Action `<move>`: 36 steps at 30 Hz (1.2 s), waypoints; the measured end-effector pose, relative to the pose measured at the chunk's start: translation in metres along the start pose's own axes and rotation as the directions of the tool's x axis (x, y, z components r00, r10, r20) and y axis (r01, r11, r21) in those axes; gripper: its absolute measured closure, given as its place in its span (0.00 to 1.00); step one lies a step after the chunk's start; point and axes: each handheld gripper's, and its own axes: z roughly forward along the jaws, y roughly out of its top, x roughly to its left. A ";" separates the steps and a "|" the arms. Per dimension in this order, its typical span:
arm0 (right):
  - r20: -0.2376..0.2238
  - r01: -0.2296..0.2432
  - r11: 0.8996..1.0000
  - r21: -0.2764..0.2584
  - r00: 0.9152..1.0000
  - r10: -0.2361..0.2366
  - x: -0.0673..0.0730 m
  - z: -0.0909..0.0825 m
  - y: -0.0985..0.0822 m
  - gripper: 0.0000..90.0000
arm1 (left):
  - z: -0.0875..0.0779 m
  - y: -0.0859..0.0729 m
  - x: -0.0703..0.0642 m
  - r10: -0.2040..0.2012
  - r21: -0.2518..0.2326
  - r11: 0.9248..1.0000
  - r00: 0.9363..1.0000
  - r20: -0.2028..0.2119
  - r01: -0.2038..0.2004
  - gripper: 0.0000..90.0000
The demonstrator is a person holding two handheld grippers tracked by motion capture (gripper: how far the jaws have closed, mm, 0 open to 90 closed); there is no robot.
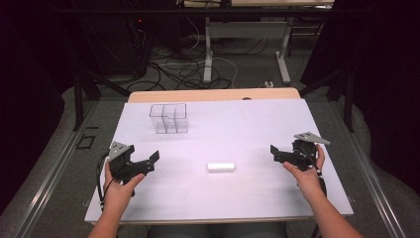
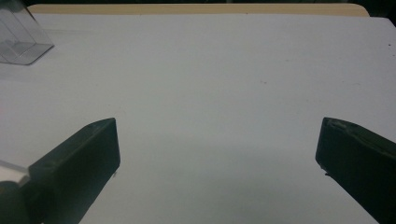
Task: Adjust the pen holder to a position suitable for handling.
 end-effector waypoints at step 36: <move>0.000 -0.015 1.000 0.022 1.000 0.015 -0.003 0.003 -0.002 0.03 | 0.028 0.090 -0.005 0.040 0.036 0.999 0.998 -0.054 -0.038 0.03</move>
